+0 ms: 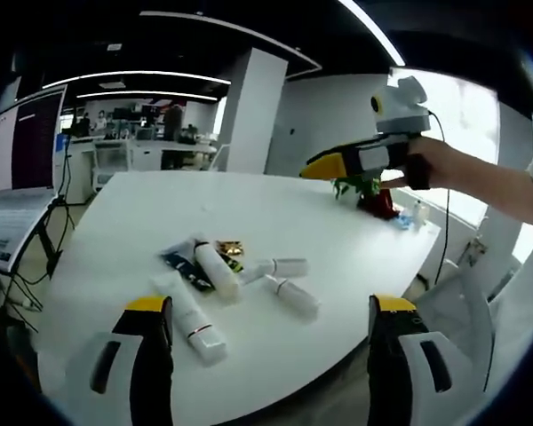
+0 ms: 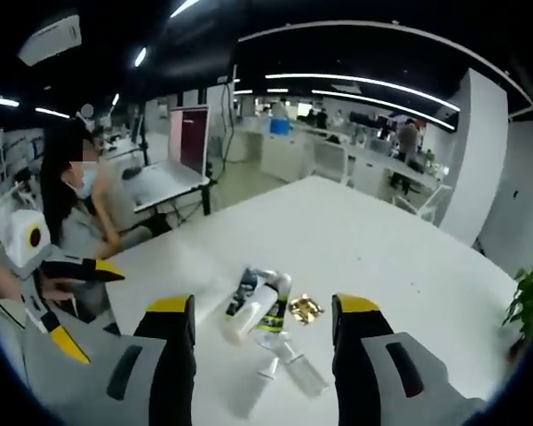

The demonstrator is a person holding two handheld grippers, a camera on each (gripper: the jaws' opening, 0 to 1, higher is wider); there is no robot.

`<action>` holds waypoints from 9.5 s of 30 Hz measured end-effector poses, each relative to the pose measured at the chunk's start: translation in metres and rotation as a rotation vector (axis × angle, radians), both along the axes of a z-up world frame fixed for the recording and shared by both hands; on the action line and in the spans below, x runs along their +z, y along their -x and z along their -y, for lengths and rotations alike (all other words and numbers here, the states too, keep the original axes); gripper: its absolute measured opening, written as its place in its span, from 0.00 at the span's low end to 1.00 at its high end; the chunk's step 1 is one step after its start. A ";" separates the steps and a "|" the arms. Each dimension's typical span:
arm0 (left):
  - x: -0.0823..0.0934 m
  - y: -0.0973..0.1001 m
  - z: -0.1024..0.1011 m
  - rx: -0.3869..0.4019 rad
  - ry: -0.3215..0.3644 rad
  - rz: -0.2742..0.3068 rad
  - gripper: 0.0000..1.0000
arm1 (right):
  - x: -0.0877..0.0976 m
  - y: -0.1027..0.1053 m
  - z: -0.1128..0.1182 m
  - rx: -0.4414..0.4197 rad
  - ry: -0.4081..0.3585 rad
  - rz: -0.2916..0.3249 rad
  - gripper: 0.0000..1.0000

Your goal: Arrange the skincare products in the storage area until every visible bottle or jar stands upright without overlapping.

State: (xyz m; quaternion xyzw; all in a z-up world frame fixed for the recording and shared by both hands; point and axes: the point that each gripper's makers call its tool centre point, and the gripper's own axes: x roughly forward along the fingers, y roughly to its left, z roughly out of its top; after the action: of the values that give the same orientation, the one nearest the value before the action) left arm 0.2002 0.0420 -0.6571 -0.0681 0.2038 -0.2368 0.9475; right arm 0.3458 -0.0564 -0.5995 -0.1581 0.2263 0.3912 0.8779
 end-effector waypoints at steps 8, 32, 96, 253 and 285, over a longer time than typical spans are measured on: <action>0.001 -0.001 -0.003 0.011 0.007 0.004 0.83 | -0.026 -0.010 -0.016 0.001 0.015 -0.064 0.60; 0.000 -0.004 -0.007 0.034 0.017 0.001 0.81 | -0.089 -0.051 -0.061 -0.067 0.066 -0.273 0.54; -0.012 -0.007 -0.018 0.086 0.138 -0.106 0.76 | -0.232 -0.104 -0.102 -0.146 0.344 -0.420 0.35; 0.136 0.012 0.168 -0.693 0.346 0.071 0.33 | 0.052 0.177 0.017 0.734 -0.654 -0.361 0.28; 0.153 -0.057 0.161 -0.232 0.136 0.115 0.25 | 0.075 0.111 0.037 0.229 -0.577 -0.009 0.34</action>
State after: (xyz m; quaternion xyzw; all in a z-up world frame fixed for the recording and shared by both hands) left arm 0.2572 -0.1187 -0.5046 -0.0946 0.1394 -0.3616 0.9170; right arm 0.2345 -0.0931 -0.5246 0.0750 0.0905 0.5363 0.8358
